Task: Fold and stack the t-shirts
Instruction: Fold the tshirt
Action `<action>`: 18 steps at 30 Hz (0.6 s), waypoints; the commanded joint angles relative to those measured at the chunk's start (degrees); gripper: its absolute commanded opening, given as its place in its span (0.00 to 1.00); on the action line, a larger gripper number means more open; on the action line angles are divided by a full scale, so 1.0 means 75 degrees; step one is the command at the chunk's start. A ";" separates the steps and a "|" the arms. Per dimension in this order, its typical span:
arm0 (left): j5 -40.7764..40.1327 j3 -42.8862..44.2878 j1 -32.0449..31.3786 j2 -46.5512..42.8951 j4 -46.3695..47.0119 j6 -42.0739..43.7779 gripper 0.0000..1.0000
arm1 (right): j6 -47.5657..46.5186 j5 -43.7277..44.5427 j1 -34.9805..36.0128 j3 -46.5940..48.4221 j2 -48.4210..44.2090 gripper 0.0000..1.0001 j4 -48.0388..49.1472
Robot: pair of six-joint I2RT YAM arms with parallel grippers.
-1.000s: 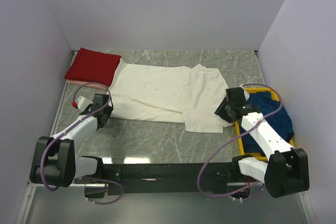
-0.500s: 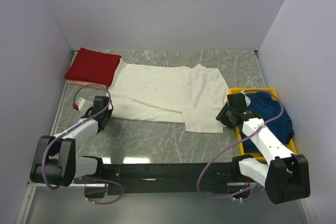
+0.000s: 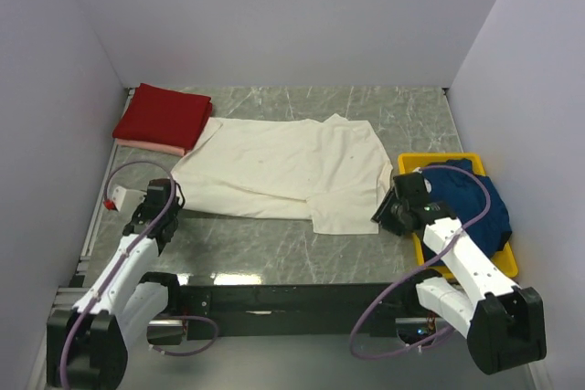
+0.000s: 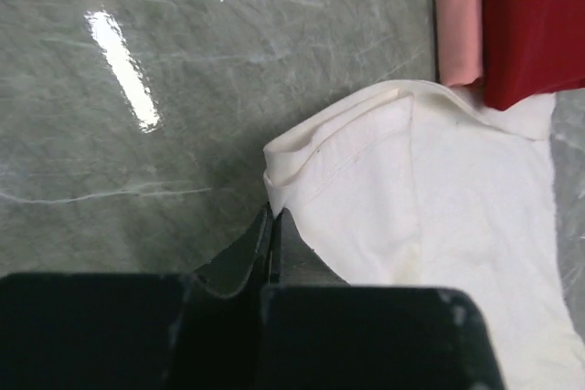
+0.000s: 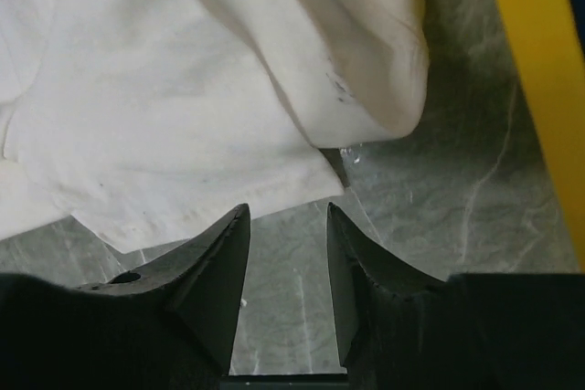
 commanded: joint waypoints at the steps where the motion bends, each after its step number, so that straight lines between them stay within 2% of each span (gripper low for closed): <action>1: -0.0601 -0.0099 0.0080 -0.0591 -0.0621 -0.0268 0.01 | 0.0338 -0.0036 0.0299 -0.0260 -0.0387 0.47 -0.0391; 6: -0.0414 -0.0006 0.0103 -0.0429 -0.0481 -0.0092 0.01 | 0.0619 -0.0048 0.0429 -0.0764 -0.0680 0.46 -0.0181; 11: -0.0121 0.0123 0.0103 0.0192 -0.0293 0.0014 0.01 | 0.0620 0.0022 0.0510 -0.0824 -0.0352 0.44 0.0182; 18: -0.0097 0.0123 0.0092 0.0205 -0.0140 0.0154 0.01 | 0.0819 0.0210 0.0604 -0.0776 0.0280 0.43 0.0698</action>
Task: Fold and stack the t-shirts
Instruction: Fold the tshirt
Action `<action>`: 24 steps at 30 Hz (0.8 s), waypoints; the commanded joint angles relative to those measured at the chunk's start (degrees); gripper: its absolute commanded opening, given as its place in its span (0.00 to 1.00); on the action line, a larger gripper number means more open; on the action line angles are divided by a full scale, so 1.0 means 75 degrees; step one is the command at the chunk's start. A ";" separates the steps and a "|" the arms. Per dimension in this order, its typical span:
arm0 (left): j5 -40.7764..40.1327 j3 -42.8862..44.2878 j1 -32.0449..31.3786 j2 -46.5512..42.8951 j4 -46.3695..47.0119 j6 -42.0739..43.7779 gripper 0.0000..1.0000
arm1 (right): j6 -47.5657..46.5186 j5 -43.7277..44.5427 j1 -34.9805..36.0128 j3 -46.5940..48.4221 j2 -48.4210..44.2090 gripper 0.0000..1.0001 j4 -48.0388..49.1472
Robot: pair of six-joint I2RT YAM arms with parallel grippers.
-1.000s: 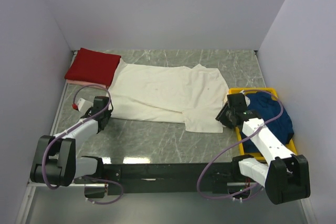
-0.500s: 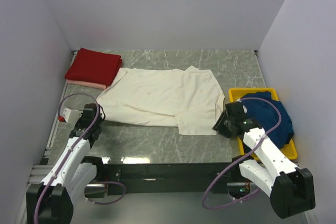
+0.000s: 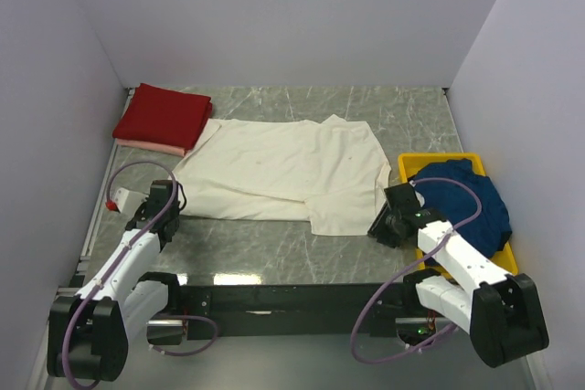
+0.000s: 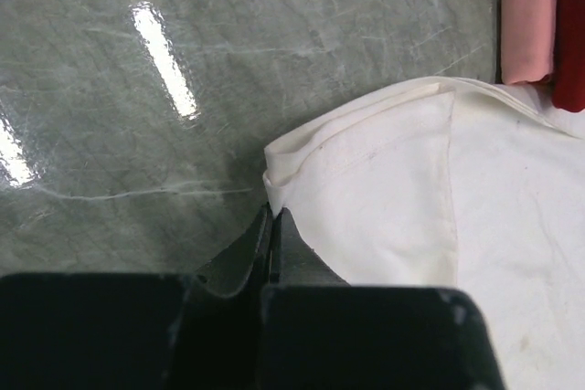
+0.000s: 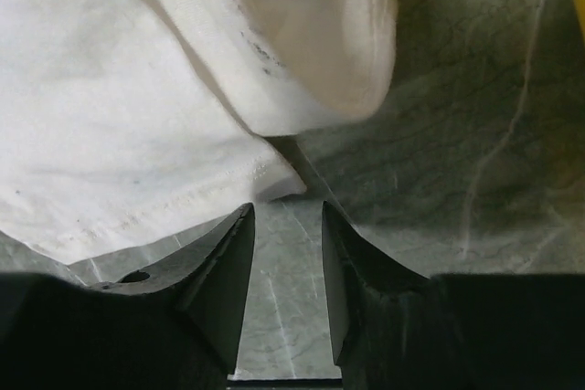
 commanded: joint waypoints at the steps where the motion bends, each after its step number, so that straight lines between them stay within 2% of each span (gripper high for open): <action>1: 0.0002 0.0152 0.0048 -0.0107 0.0224 0.0236 0.01 | 0.0186 0.0204 0.0106 0.0080 0.0452 0.42 0.0651; 5: 0.0025 0.0164 0.0048 -0.0107 0.0283 0.0353 0.01 | 0.0257 0.0414 0.0165 0.0033 0.0875 0.40 0.0852; 8: 0.0084 0.0141 0.0048 -0.0072 0.0365 0.0400 0.01 | 0.0268 0.0555 0.0188 -0.0025 0.0783 0.26 0.0992; 9: 0.0096 0.0129 0.0048 -0.0038 0.0388 0.0412 0.01 | 0.0268 0.0567 0.0188 -0.0014 0.0759 0.14 0.0969; 12: 0.0107 0.0117 0.0060 0.0033 0.0435 0.0447 0.01 | 0.0199 0.0591 0.0211 0.0138 0.0665 0.00 0.0806; 20: 0.0142 0.0129 0.0048 0.0127 0.0506 0.0553 0.01 | 0.0023 0.0029 0.0259 0.1004 -0.0085 0.00 0.0114; 24: 0.0236 0.0082 0.0060 0.0197 0.0611 0.0600 0.01 | -0.0118 -0.0018 0.0270 0.1719 0.0323 0.00 -0.0108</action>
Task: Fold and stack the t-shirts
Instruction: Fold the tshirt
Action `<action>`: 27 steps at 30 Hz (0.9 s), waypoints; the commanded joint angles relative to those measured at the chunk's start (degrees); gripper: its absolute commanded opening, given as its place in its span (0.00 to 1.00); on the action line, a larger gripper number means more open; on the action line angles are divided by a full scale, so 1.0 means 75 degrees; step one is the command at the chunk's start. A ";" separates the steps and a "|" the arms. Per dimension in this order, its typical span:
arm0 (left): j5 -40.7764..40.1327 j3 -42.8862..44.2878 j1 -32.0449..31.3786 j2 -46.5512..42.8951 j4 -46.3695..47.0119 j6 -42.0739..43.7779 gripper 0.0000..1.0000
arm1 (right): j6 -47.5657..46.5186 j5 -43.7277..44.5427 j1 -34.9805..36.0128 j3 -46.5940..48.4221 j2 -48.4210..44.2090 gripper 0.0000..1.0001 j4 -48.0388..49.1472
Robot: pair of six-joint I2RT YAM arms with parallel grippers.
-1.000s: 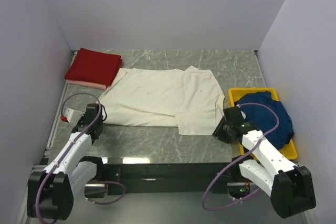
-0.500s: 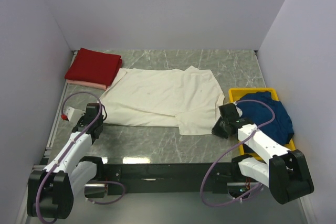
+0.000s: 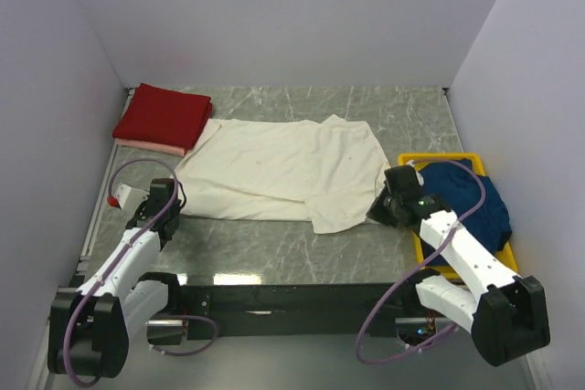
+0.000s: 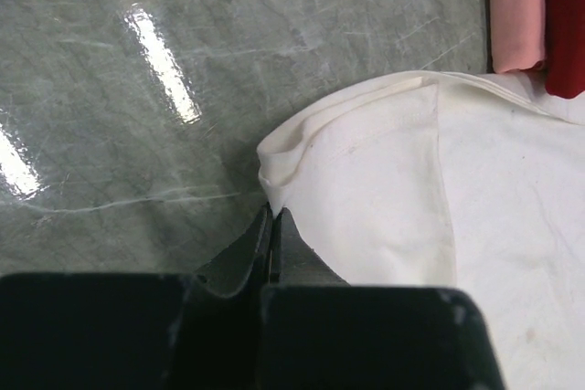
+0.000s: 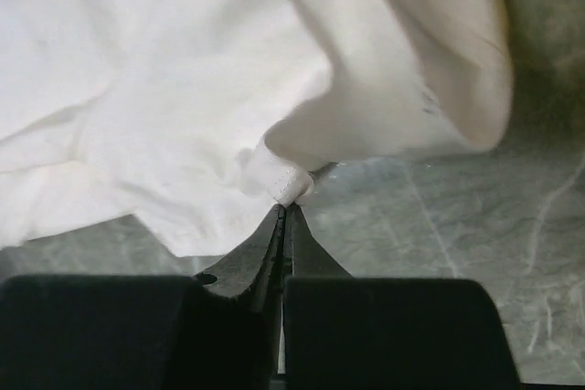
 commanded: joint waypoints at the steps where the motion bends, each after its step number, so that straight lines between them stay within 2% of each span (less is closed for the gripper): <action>1: 0.0105 0.0093 0.0031 0.0069 0.0282 0.0195 0.01 | -0.0194 -0.0051 0.0055 0.1052 0.0351 0.00 -0.0182; 18: 0.0234 0.0258 0.0031 0.0632 0.0539 0.0535 0.01 | -0.0194 -0.0753 -0.0297 0.5341 0.5296 0.00 0.0064; 27: 0.0293 0.0293 0.0031 0.0748 0.0622 0.0640 0.01 | 0.0157 -0.1492 -0.0930 0.5906 0.6398 0.00 0.0860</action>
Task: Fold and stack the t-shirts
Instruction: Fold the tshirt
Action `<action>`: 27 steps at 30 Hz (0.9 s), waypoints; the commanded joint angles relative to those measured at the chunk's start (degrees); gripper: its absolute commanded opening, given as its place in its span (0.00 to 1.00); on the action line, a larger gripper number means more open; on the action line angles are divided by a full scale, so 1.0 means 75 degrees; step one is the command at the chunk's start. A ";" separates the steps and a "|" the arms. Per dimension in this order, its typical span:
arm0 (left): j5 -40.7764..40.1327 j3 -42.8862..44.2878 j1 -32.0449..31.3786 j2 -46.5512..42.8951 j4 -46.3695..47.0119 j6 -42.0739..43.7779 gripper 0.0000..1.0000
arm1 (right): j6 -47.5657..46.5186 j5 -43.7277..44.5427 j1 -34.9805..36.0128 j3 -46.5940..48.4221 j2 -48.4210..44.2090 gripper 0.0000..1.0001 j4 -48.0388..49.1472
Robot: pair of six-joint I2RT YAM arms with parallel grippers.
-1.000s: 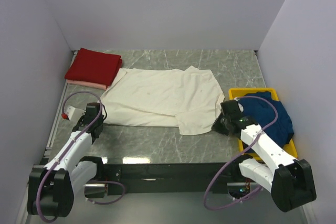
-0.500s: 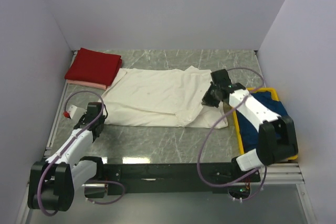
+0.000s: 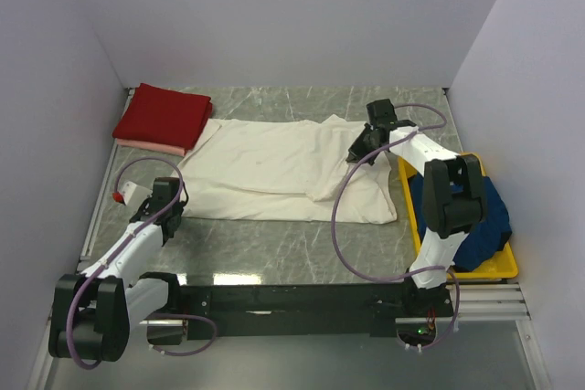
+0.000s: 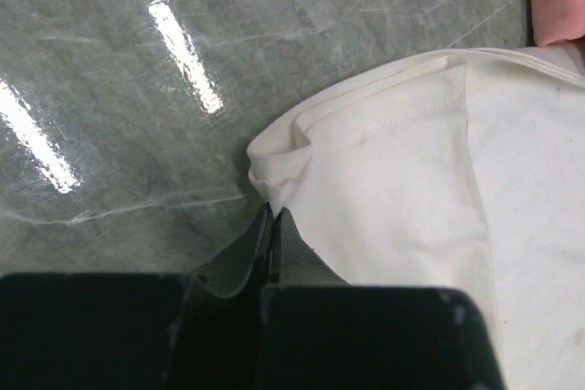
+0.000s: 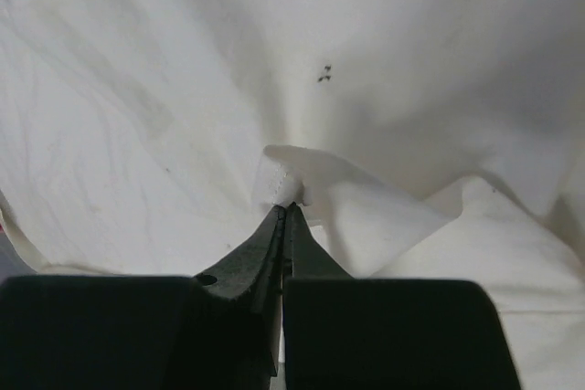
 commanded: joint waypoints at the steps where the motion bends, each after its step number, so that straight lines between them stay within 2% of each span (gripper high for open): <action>1: 0.0095 0.0290 0.0025 0.0067 0.0199 0.0142 0.01 | 0.0279 -0.0347 -0.0163 0.0413 0.0217 0.00 0.0566; 10: 0.0083 0.0325 0.0025 0.0020 0.0164 0.0189 0.01 | 0.0901 -0.0722 -0.0292 0.0542 0.0593 0.00 0.1257; 21: 0.0107 0.0348 0.0013 0.0055 0.0141 0.0212 0.01 | 0.1100 -0.0792 -0.0445 0.0683 0.0816 0.01 0.1504; 27: 0.0130 0.0325 0.0025 -0.0003 0.0140 0.0236 0.01 | 0.1311 -0.0804 -0.0655 0.0356 0.0734 0.06 0.1691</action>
